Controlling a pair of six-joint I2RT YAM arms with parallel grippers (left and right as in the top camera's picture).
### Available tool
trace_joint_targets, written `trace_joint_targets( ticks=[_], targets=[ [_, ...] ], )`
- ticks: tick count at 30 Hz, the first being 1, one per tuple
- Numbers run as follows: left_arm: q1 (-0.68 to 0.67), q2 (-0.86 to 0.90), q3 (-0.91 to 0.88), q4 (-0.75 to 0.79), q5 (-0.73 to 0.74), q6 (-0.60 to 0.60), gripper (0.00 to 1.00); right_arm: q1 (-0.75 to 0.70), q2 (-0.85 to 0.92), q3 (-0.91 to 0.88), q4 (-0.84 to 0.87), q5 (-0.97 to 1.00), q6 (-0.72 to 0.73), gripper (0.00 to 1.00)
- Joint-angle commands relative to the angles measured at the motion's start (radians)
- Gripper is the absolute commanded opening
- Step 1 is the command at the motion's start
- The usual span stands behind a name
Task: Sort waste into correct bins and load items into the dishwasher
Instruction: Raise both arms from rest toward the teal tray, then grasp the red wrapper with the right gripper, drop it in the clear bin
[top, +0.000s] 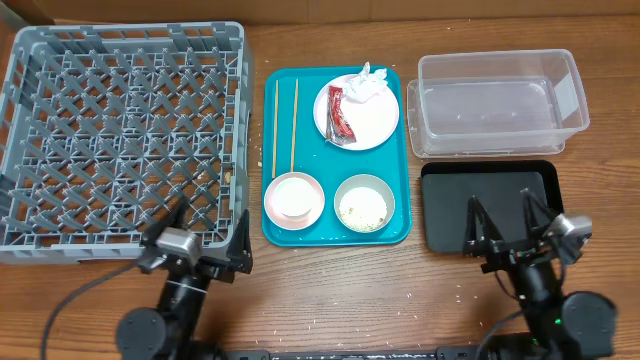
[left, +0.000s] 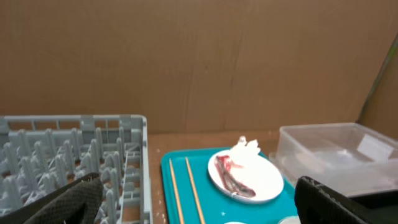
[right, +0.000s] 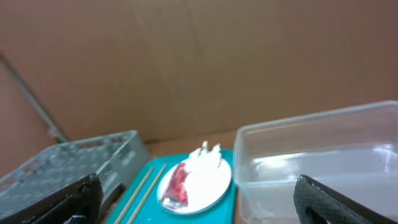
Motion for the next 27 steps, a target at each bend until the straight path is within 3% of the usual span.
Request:
trace_joint_targets(
  ticks=[1,6,8,12,16,18,27],
  targets=[
    [0.010,0.153,0.203,-0.111,0.016,-0.064,1.00,-0.006,0.174,0.196,-0.113,-0.098,0.002,1.00],
    [0.010,0.432,0.544,-0.404,0.035,-0.065,1.00,-0.006,0.520,0.552,-0.456,-0.132,-0.002,1.00],
    [0.010,0.600,0.756,-0.598,0.106,-0.065,1.00,-0.006,0.739,0.786,-0.675,-0.134,-0.003,1.00],
    [0.010,0.760,0.929,-0.761,0.205,-0.065,1.00,-0.006,0.963,0.999,-0.825,-0.215,0.005,1.00],
    [0.010,0.839,0.962,-0.811,0.311,-0.065,1.00,0.000,1.115,1.082,-0.750,-0.444,-0.009,1.00],
    [0.010,0.866,0.962,-0.823,0.375,-0.066,1.00,0.025,1.169,1.107,-0.703,-0.459,-0.007,1.00],
    [0.010,0.933,0.962,-0.865,0.452,-0.064,1.00,0.334,1.468,1.212,-0.596,-0.046,-0.057,1.00]
  ],
)
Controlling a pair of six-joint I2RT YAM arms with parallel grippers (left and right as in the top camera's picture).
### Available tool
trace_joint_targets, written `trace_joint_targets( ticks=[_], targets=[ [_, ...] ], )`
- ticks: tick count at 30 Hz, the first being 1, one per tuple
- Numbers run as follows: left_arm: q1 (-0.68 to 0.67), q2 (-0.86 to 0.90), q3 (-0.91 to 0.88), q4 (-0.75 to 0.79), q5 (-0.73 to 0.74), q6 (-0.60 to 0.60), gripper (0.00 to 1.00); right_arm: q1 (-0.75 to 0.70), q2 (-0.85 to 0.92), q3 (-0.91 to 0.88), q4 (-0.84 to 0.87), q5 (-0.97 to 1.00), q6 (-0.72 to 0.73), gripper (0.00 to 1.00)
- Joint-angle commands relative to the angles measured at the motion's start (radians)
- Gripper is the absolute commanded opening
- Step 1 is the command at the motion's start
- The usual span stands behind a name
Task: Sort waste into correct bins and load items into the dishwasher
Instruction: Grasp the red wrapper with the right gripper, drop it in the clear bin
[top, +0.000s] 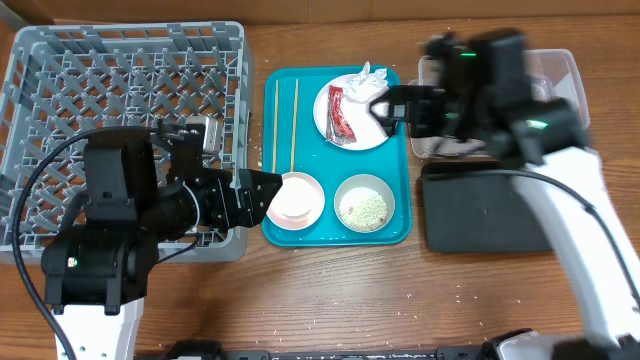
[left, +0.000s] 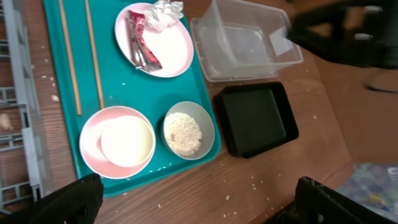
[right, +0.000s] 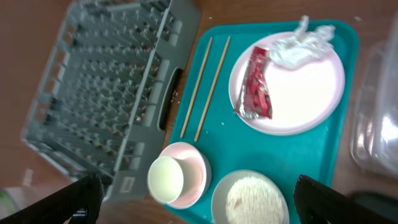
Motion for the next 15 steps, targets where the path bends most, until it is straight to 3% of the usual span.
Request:
trace_joint_targets(
  ticks=[1,7,11,13,15],
  targets=[
    [0.005,0.013,0.023,-0.002,0.072,-0.005,1.00,0.119,0.125,0.027,0.069,0.214,-0.033,1.00],
    [0.005,-0.009,0.050,-0.010,0.151,0.032,1.00,0.167,0.347,0.024,0.246,0.259,-0.026,0.99],
    [0.005,-0.072,0.104,-0.005,0.127,0.169,1.00,0.167,0.481,0.024,0.337,0.259,-0.030,0.84],
    [0.005,-0.119,0.128,0.002,0.058,0.183,1.00,0.166,0.547,0.024,0.372,0.266,-0.030,0.73],
    [0.005,-0.148,0.136,0.002,0.025,0.183,1.00,0.166,0.597,0.024,0.399,0.266,-0.029,0.71]
  ],
)
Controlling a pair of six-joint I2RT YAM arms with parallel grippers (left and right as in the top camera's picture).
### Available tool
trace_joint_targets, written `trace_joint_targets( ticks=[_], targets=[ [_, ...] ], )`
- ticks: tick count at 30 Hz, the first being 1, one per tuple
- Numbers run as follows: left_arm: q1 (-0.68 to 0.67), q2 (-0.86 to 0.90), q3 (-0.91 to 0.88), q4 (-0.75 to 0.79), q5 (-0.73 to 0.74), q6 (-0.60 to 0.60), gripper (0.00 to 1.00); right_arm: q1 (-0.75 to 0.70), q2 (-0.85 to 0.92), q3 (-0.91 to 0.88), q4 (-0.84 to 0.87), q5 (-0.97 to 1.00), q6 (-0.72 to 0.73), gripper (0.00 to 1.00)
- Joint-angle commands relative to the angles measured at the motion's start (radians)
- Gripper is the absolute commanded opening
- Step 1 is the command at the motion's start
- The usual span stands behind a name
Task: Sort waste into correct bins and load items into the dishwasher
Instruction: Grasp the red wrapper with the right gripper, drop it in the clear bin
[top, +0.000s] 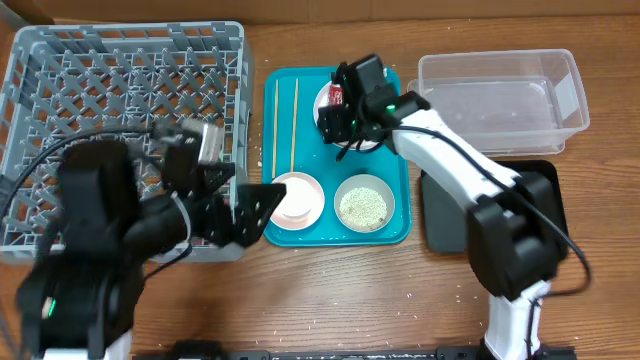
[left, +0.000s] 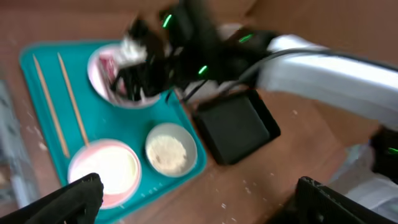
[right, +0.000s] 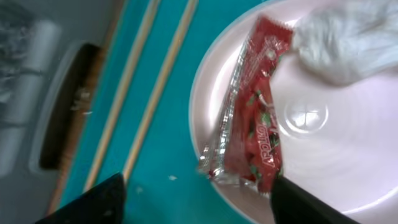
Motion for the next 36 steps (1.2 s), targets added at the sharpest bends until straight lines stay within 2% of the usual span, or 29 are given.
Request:
trace_joint_targets(
  ticks=[1,4,5,7,9,11,16,20,23,26,30,34,35,36],
  targets=[
    [0.005,-0.090,0.051,0.004,-0.068,0.070,1.00,-0.003,0.071,0.015,0.044,0.021,-0.002,0.70],
    [0.005,-0.132,0.051,0.003,-0.068,0.069,1.00,-0.003,0.127,0.015,0.074,0.021,-0.002,0.62],
    [0.005,-0.141,0.051,0.000,-0.067,0.069,1.00,-0.003,0.141,0.015,0.080,0.021,-0.002,0.55],
    [0.005,-0.162,0.051,-0.014,-0.067,0.069,1.00,-0.003,0.153,0.016,0.076,0.037,-0.002,0.20],
    [0.005,-0.168,0.051,-0.031,-0.067,0.069,1.00,-0.005,0.134,0.021,0.061,0.039,-0.002,0.09],
    [0.005,-0.169,0.051,-0.054,-0.068,0.069,1.00,-0.013,0.092,0.032,0.031,0.039,-0.002,0.04],
    [0.005,-0.168,0.051,-0.075,-0.068,0.069,1.00,-0.044,-0.082,0.043,-0.029,0.011,-0.002,0.04],
    [0.005,-0.168,0.051,-0.074,-0.068,0.070,1.00,-0.047,-0.157,0.043,-0.065,-0.026,-0.002,0.04],
    [0.005,-0.168,0.051,-0.075,-0.068,0.069,1.00,-0.057,-0.216,0.043,-0.134,0.051,0.011,0.04],
    [0.005,-0.168,0.051,-0.083,-0.068,0.069,1.00,-0.098,-0.278,0.043,-0.177,0.195,0.119,0.04],
    [0.005,-0.168,0.051,-0.083,-0.068,0.069,1.00,-0.195,-0.310,0.043,-0.231,0.237,0.162,0.04],
    [0.005,-0.168,0.051,-0.083,-0.068,0.069,1.00,-0.301,-0.254,0.037,-0.279,0.246,0.161,0.04],
    [0.005,-0.168,0.051,-0.083,-0.068,0.069,1.00,-0.322,-0.235,0.036,-0.278,0.245,0.156,0.10],
    [0.005,-0.168,0.051,-0.083,-0.068,0.069,1.00,-0.341,-0.220,0.036,-0.274,0.240,0.129,0.24]
  ],
)
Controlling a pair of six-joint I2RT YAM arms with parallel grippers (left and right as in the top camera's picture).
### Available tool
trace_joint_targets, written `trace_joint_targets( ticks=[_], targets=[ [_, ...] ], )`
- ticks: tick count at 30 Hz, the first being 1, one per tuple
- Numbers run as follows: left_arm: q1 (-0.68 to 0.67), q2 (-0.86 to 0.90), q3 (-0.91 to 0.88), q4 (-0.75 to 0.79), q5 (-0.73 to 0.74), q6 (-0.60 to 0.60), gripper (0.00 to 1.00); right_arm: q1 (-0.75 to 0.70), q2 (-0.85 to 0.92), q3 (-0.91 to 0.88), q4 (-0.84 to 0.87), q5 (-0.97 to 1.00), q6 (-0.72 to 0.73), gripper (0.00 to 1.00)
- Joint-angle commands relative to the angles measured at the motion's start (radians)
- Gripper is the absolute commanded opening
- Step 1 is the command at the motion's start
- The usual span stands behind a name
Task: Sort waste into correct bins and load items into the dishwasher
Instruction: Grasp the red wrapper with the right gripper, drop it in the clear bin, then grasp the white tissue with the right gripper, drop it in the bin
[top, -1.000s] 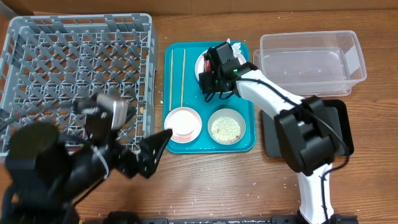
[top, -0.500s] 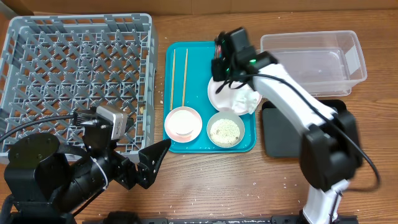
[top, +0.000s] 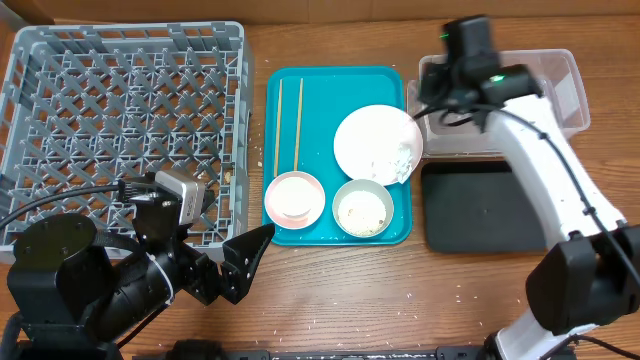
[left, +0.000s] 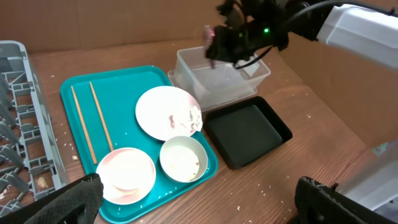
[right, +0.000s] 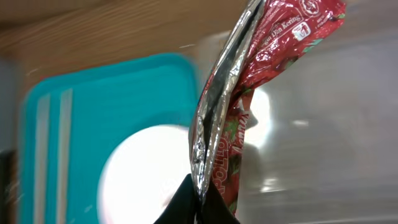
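Note:
My right gripper (right: 200, 198) is shut on a red foil wrapper (right: 249, 93), which hangs over the left end of the clear plastic bin (top: 520, 100). In the overhead view that gripper (top: 445, 90) sits at the bin's left rim. On the teal tray (top: 300, 75) lie a white plate (top: 372, 140) with a crumpled tissue (left: 194, 115) at its edge, two chopsticks (top: 287, 120), a pink bowl (top: 294, 198) and a green bowl (top: 363, 207). My left gripper (left: 199, 199) is open and empty, low over the table in front of the tray.
A grey dish rack (top: 120, 130) fills the left of the table. A black bin (top: 490, 205) stands in front of the clear one. Rice grains are scattered on the wood near the front edge.
The wrapper lay on the plate under my right gripper; now that gripper is shut on it by the clear bin. The plate has shifted toward the tray's front right. My left arm sits lower and nearer the front.
Both arms rested at the table's front edge. Then both were raised, the left by the rack and the right near the clear bin. The right gripper then stood over the wrapper on the plate, and now holds it at the clear bin.

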Motion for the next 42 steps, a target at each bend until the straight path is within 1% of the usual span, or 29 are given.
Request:
trace_joint_targets(
  ticks=[1,2,3,4,9,13,15,16,17,19,23,27,28,32,34,36,37,40,42],
  targets=[
    [0.005,-0.004,0.010,0.000,-0.002,0.022,1.00,-0.060,0.050,0.005,0.009,0.022,-0.038,0.48],
    [0.005,-0.004,0.010,0.000,-0.002,0.022,1.00,-0.069,0.050,0.005,0.011,-0.002,-0.087,0.62],
    [0.005,-0.004,0.010,0.000,-0.002,0.022,1.00,-0.069,0.042,0.010,0.006,-0.029,-0.119,0.67],
    [0.005,-0.004,0.010,0.000,-0.002,0.022,1.00,-0.066,0.022,0.016,-0.008,-0.058,-0.139,0.68],
    [0.005,-0.004,0.010,0.000,-0.002,0.022,1.00,0.006,-0.042,0.018,-0.076,-0.187,-0.139,0.65],
    [0.005,-0.004,0.010,0.000,-0.002,0.022,1.00,0.109,-0.028,0.011,-0.146,-0.181,-0.137,0.62],
    [0.005,-0.004,0.010,0.000,-0.002,0.022,1.00,0.164,-0.008,-0.009,-0.170,-0.126,-0.114,0.62],
    [0.005,-0.004,0.010,0.000,-0.002,0.022,1.00,0.187,0.002,-0.027,-0.171,-0.068,-0.089,0.63],
    [0.005,-0.004,0.010,0.000,-0.002,0.022,1.00,0.216,0.017,-0.061,-0.157,0.038,-0.053,0.65],
    [0.005,-0.004,0.010,0.000,-0.002,0.022,1.00,0.240,0.041,-0.097,-0.127,0.141,-0.028,0.67],
    [0.005,-0.004,0.010,-0.001,-0.002,0.022,1.00,0.248,0.093,-0.144,-0.066,0.230,-0.028,0.71],
    [0.005,-0.004,0.010,-0.001,-0.002,0.023,1.00,0.233,0.141,-0.146,-0.040,0.211,-0.029,0.73],
    [0.005,-0.004,0.010,-0.001,-0.002,0.022,1.00,0.233,0.152,-0.146,-0.039,0.198,-0.029,0.72],
    [0.005,-0.004,0.010,-0.012,-0.002,0.022,1.00,0.233,0.173,-0.146,-0.042,0.095,-0.029,0.56],
    [0.005,-0.004,0.010,-0.020,-0.002,0.022,1.00,0.234,0.182,-0.146,-0.040,0.049,-0.028,0.53],
    [0.005,-0.004,0.010,-0.021,-0.002,0.022,1.00,0.234,0.192,-0.146,-0.039,0.008,-0.028,0.45],
    [0.005,-0.004,0.010,-0.021,-0.002,0.023,1.00,0.234,0.195,-0.146,-0.040,-0.010,-0.027,0.44],
    [0.005,-0.004,0.010,-0.021,-0.002,0.022,1.00,0.234,0.203,-0.148,-0.049,-0.048,0.017,0.45],
    [0.005,-0.004,0.010,-0.021,-0.002,0.022,1.00,0.234,0.205,-0.148,-0.053,-0.050,0.056,0.64]
  ],
)
